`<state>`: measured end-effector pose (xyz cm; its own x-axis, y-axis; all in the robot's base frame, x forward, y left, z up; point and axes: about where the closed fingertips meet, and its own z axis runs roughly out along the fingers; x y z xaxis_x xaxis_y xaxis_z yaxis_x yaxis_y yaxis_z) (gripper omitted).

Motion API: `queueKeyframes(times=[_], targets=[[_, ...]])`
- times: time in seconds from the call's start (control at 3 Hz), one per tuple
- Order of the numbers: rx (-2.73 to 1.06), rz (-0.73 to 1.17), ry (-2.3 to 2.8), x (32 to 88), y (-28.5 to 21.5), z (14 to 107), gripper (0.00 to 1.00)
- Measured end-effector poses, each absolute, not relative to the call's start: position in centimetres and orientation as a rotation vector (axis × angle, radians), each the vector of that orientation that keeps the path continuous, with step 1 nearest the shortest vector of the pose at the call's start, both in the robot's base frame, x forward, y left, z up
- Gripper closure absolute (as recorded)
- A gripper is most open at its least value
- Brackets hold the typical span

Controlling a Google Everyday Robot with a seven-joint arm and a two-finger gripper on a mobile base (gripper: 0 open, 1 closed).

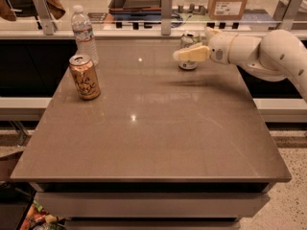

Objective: Move 7up can near water bottle

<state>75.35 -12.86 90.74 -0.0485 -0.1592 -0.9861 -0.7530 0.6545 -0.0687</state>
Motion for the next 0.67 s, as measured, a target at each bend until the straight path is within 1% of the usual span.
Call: queueKeyframes(times=[0.33,0.67], targets=[[-0.769,0.607,1.567,76.02,-11.55,89.73,0.0],[-0.773,0.611,1.567,76.02,-11.25,89.71,0.18]])
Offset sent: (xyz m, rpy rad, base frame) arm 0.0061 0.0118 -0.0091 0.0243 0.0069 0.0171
